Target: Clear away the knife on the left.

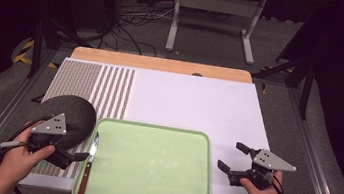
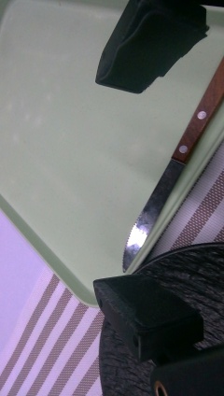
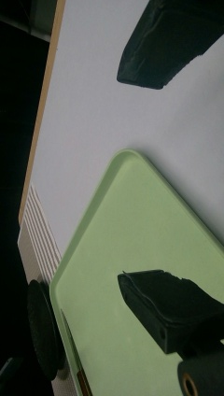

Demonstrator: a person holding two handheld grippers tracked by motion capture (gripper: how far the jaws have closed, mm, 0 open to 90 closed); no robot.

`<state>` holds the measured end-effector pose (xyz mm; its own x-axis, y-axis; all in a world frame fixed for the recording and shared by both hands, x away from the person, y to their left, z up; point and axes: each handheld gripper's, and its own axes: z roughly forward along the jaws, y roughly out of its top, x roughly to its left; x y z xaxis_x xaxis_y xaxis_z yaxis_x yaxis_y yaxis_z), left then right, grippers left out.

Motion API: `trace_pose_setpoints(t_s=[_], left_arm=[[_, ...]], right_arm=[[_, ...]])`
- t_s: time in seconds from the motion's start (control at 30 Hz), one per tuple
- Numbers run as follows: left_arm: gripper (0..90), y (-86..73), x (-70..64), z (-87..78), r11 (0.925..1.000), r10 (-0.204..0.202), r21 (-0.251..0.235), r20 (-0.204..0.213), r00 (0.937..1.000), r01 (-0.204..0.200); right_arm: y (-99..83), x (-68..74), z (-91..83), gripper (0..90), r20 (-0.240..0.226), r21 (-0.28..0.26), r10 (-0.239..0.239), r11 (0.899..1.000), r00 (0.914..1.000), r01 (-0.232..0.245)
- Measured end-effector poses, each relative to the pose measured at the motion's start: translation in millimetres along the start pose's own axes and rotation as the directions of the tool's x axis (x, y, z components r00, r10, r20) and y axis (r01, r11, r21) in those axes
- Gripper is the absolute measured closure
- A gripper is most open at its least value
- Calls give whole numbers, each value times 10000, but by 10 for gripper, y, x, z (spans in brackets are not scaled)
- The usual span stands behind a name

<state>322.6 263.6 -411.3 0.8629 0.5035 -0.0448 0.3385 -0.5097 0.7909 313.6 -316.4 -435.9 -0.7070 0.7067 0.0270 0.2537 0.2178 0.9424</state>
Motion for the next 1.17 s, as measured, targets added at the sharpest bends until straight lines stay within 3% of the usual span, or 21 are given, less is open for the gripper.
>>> trace_pose_setpoints(t_s=[0.07, 0.13, 0.17, 0.2, 0.23, 0.3, 0.4, 0.47, 0.6, 0.8, 0.97, 1.07, 1.17], left_arm=[[51, -32, 13, -11, 9999, -7, -164, -97, 10000, 6], [52, -97, 35, -31, 9984, -50, -561, -170, 9998, 40], [49, -166, 59, -55, 9940, -135, -1092, -205, 9997, 111], [49, -166, 59, -55, 9940, -135, -1092, -205, 9997, 111], [48, -242, 82, -87, 9866, -236, -1620, -171, 9996, 206], [45, -273, 91, -102, 9832, -252, -1812, -235, 9994, 206], [42, -385, 123, -166, 9667, -405, -2542, -321, 9987, 311], [36, -437, 136, -187, 9595, -437, -2800, -437, 9981, 298], [33, -555, 171, -209, 9510, -487, -3074, -448, 9978, 327], [33, -673, 187, -202, 9500, -493, -3118, -944, 9943, 175], [33, -716, 196, -172, 9541, -633, -2985, -1208, 9907, 245], [31, -735, 215, -184, 9484, -951, -3132, -1311, 9868, 497], [31, -738, 217, -196, 9468, -983, -3179, -1383, 9855, 499]], right_arm=[[0, 0, 0, 54, 3, -9, -9, 10000, 10000, 9], [0, 0, -2, 52, 23, -39, -17, 10000, 10000, 17], [1, 0, -4, 49, 8, -89, -31, 10000, 10000, 31], [3, 2, -5, 49, 11, -98, -49, 9999, 10000, 49], [3, 3, -5, 49, 1, -124, -58, 9999, 10000, 58], [4, 4, -6, 48, -6, -142, -80, 9999, 10000, 80], [5, 6, -7, 46, -4, -164, -129, 9998, 9999, 129], [5, 6, -11, 44, -13, -194, -136, 9997, 9999, 135], [0, 1, -14, 42, 4, -231, -140, 9996, 9999, 140], [-9, -4, -31, 38, -33, -359, -153, 9992, 9999, 152], [-26, -10, -38, 38, -17, -434, -89, 9990, 10000, 88], [-31, -13, -40, 38, 17, -462, -63, 9989, 10000, 64], [-32, -14, -41, 38, 53, -468, -48, 9989, 10000, 50]])
